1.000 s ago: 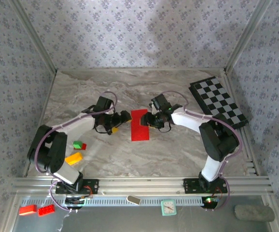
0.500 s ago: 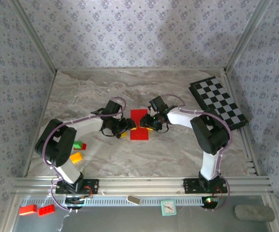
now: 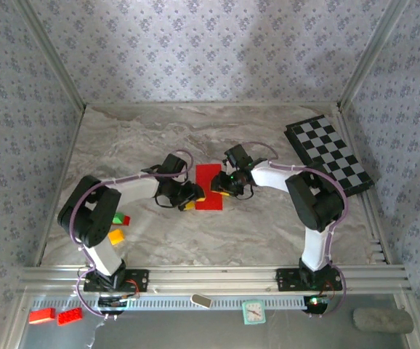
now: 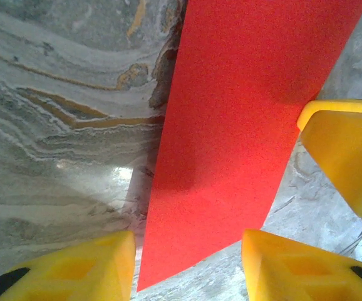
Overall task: Fold a paper plane with a square sheet of paper (pick it up from the middle)
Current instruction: Third fold the triangle at the center of the table.
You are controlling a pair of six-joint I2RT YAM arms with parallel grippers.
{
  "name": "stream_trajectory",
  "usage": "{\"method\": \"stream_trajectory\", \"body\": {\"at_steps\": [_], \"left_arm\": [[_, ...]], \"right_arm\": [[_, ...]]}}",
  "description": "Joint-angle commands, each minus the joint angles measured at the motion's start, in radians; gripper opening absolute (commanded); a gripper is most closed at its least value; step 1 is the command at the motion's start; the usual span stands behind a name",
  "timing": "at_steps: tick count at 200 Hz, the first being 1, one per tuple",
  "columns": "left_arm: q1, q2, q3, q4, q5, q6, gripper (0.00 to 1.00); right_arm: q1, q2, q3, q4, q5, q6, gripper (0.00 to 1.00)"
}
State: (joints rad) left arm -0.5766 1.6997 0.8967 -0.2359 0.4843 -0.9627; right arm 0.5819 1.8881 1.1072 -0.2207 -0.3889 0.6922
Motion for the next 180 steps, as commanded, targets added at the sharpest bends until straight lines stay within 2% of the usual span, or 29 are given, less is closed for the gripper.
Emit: {"method": "stream_trajectory", "body": {"at_steps": [1, 72, 180], "left_arm": [[-0.007, 0.013, 0.02, -0.027, 0.023, 0.026, 0.48], [-0.003, 0.017, 0.025, 0.049, 0.071, 0.009, 0.47], [0.064, 0.08, 0.017, 0.236, 0.13, -0.065, 0.37]], "right_arm": [[-0.002, 0.052, -0.003, -0.069, 0.031, -0.005, 0.42], [-0.003, 0.053, -0.001, -0.06, 0.016, 0.003, 0.41], [-0.011, 0.039, -0.012, -0.071, 0.021, -0.01, 0.4]]}}
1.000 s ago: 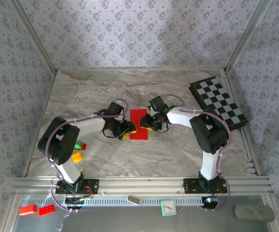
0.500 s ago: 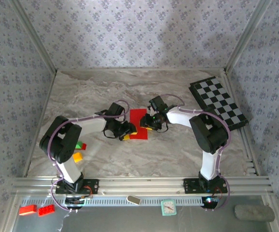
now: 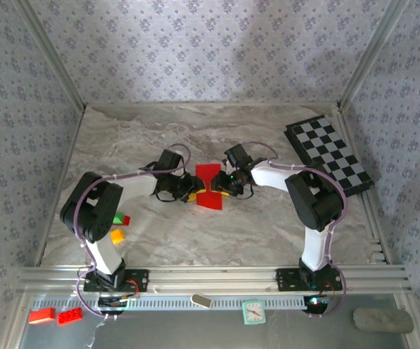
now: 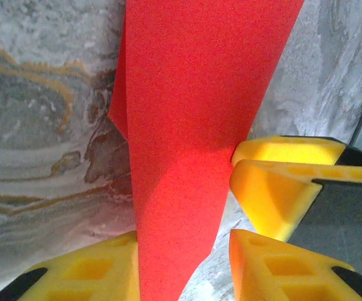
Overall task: Fold a paper plane with a square sheet of paper (pick it up from the middle)
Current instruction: Third fold the triangle at the center of the table.
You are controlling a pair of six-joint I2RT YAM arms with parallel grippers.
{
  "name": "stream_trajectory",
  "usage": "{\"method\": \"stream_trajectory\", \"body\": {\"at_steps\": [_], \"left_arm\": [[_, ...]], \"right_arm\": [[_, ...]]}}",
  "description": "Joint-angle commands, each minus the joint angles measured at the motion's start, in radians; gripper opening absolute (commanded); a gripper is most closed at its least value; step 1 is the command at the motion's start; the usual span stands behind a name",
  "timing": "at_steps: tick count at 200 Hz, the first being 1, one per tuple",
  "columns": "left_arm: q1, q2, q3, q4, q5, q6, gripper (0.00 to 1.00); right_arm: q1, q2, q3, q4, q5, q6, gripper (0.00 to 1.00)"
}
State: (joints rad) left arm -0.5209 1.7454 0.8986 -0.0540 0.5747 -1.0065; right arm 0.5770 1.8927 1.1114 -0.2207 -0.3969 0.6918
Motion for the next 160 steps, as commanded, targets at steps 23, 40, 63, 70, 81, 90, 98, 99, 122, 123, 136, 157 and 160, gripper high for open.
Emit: {"method": "stream_trajectory", "body": {"at_steps": [23, 40, 63, 70, 81, 90, 98, 99, 122, 123, 136, 157, 160], "left_arm": [[0.018, 0.053, 0.026, 0.051, 0.037, -0.024, 0.34], [0.025, 0.066, 0.028, 0.052, 0.04, -0.032, 0.32], [0.033, 0.082, 0.029, 0.054, 0.047, -0.039, 0.29], [0.034, 0.087, 0.031, 0.056, 0.052, -0.042, 0.27], [0.036, 0.092, 0.03, 0.065, 0.056, -0.051, 0.25], [0.038, 0.095, 0.028, 0.074, 0.06, -0.061, 0.22], [0.039, 0.096, 0.027, 0.078, 0.062, -0.066, 0.2], [0.039, 0.096, 0.027, 0.079, 0.062, -0.067, 0.19], [0.042, 0.096, 0.023, 0.083, 0.065, -0.082, 0.1], [0.042, 0.095, 0.022, 0.083, 0.065, -0.082, 0.09], [0.042, 0.092, 0.022, 0.082, 0.065, -0.092, 0.02], [0.042, 0.081, 0.016, 0.082, 0.06, -0.116, 0.0], [0.042, 0.079, 0.015, 0.083, 0.059, -0.121, 0.0]], "right_arm": [[-0.006, 0.032, -0.02, -0.067, 0.027, -0.012, 0.4], [-0.01, 0.03, -0.022, -0.063, 0.026, -0.018, 0.41], [-0.01, 0.02, -0.027, -0.057, 0.024, -0.03, 0.42], [-0.011, 0.019, -0.027, -0.055, 0.022, -0.033, 0.42], [-0.012, 0.014, -0.029, -0.049, 0.02, -0.039, 0.43], [-0.012, 0.01, -0.031, -0.04, 0.017, -0.046, 0.44], [-0.012, 0.004, -0.033, -0.036, 0.015, -0.052, 0.44], [-0.012, 0.003, -0.034, -0.033, 0.014, -0.053, 0.44], [-0.015, -0.035, -0.037, -0.01, 0.006, -0.118, 0.48], [-0.015, -0.038, -0.038, -0.008, 0.007, -0.121, 0.49], [-0.016, -0.075, -0.042, 0.001, 0.024, -0.163, 0.53], [-0.019, -0.147, -0.067, 0.034, 0.062, -0.236, 0.62], [-0.019, -0.158, -0.075, 0.041, 0.066, -0.247, 0.63]]}}
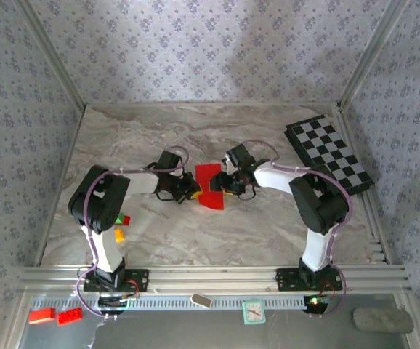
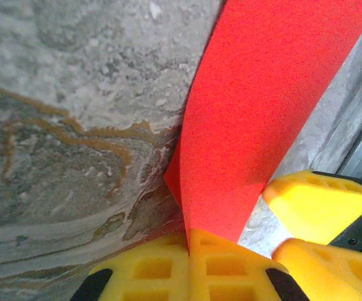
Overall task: Fold a paper plane with a square sheet of paper (pick it up from the middle)
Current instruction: Third fold the triangle at the center of the table.
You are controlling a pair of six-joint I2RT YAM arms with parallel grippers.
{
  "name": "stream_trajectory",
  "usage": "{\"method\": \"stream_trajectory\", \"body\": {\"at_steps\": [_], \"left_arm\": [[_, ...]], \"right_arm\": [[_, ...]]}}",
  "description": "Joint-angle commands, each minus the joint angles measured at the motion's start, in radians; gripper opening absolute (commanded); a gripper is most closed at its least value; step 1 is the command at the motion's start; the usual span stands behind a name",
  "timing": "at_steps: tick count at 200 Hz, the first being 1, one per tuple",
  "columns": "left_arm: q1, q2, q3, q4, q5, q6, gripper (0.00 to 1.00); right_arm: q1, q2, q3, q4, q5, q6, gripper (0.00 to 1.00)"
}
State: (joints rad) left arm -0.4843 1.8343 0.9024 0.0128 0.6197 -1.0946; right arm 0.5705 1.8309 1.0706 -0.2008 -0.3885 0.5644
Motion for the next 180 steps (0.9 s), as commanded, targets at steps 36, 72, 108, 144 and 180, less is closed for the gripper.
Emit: {"method": "stream_trajectory", "body": {"at_steps": [36, 72, 108, 144, 180], "left_arm": [[0.001, -0.04, 0.004, 0.014, -0.003, -0.087, 0.0], [-0.004, -0.055, 0.009, 0.006, -0.014, -0.115, 0.0], [-0.017, -0.049, 0.025, 0.002, -0.011, -0.12, 0.0], [-0.022, -0.046, 0.033, -0.002, -0.015, -0.123, 0.0], [-0.027, -0.041, 0.035, -0.002, -0.017, -0.123, 0.0]], "right_arm": [[0.014, -0.225, -0.136, 0.127, 0.138, -0.288, 0.73], [0.101, -0.306, -0.233, 0.235, 0.214, -0.502, 0.69], [0.181, -0.303, -0.254, 0.264, 0.219, -0.631, 0.72], [0.244, -0.274, -0.35, 0.455, 0.205, -0.755, 0.69], [0.274, -0.243, -0.389, 0.552, 0.257, -0.807, 0.69]]}}
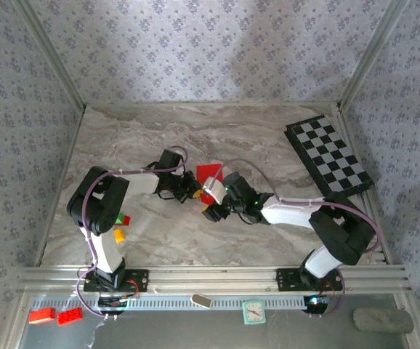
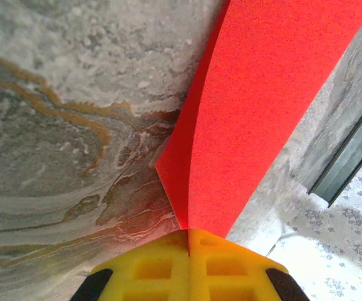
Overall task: Fold a paper plane with a square sheet of paper (pick it up from the middle)
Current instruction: Third fold the triangle at the center of the table.
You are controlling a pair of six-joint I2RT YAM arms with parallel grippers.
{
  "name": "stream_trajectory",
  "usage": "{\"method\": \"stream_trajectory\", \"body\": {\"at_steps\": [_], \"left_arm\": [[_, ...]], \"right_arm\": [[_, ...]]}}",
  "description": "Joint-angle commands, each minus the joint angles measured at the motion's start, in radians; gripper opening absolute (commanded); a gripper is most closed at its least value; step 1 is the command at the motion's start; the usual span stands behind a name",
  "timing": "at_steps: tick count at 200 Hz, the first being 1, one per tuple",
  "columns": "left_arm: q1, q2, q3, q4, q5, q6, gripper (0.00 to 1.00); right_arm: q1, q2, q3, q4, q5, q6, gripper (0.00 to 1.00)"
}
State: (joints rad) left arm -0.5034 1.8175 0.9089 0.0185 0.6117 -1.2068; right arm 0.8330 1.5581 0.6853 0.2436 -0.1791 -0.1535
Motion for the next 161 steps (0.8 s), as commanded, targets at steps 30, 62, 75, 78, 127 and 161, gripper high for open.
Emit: {"method": "stream_trajectory", "body": {"at_steps": [30, 62, 75, 78, 127, 161], "left_arm": [[-0.013, -0.023, 0.028, -0.006, -0.011, -0.015, 0.0], [-0.015, -0.023, 0.028, -0.008, -0.01, -0.017, 0.0], [-0.016, -0.024, 0.027, -0.008, -0.011, -0.019, 0.0], [-0.017, -0.022, 0.027, -0.008, -0.01, -0.019, 0.0], [-0.016, -0.023, 0.025, -0.012, -0.015, -0.017, 0.01], [-0.016, -0.024, 0.023, -0.02, -0.021, -0.014, 0.02]], "right_arm": [[0.023, 0.074, -0.001, 0.136, 0.111, -0.131, 0.67], [0.025, 0.103, 0.005, 0.152, 0.154, -0.156, 0.58], [0.026, 0.103, 0.004, 0.154, 0.157, -0.163, 0.54], [0.025, 0.105, 0.004, 0.154, 0.157, -0.163, 0.52], [0.026, 0.087, -0.001, 0.15, 0.158, -0.165, 0.4], [0.027, 0.079, 0.0, 0.136, 0.137, -0.164, 0.33]]}}
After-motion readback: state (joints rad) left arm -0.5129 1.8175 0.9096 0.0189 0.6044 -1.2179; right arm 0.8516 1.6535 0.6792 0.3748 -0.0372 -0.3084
